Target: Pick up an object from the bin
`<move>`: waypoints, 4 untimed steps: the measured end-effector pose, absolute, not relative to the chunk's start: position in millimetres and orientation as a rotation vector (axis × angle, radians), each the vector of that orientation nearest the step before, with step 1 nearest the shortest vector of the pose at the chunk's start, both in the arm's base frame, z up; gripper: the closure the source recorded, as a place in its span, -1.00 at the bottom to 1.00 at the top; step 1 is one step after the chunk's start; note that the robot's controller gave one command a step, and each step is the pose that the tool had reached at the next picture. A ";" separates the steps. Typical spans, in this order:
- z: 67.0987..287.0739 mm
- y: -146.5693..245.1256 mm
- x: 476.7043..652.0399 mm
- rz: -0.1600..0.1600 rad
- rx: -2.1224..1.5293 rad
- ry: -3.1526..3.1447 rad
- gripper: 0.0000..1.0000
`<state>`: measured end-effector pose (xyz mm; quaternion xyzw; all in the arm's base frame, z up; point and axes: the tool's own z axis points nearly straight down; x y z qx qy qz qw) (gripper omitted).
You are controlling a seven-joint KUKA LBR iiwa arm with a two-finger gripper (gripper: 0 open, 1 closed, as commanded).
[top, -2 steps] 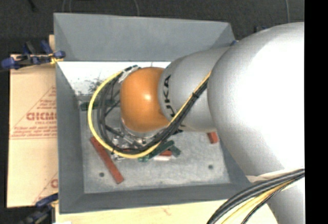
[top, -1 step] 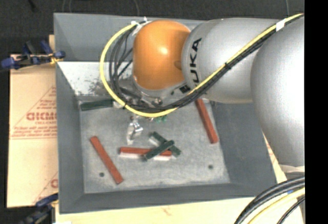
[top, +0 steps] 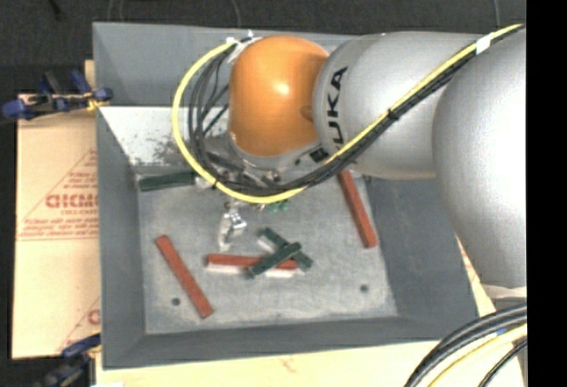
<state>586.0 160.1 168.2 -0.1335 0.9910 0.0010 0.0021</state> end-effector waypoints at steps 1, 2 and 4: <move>132.0 149.1 572.2 0.000 -0.552 3.084 -1.00; 79.4 111.7 568.0 0.007 -0.335 3.128 1.00; 273.7 110.9 612.6 -0.002 -0.347 3.119 1.00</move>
Offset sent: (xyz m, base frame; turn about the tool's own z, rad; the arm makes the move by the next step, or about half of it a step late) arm -0.0208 -0.0510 -0.0982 0.0546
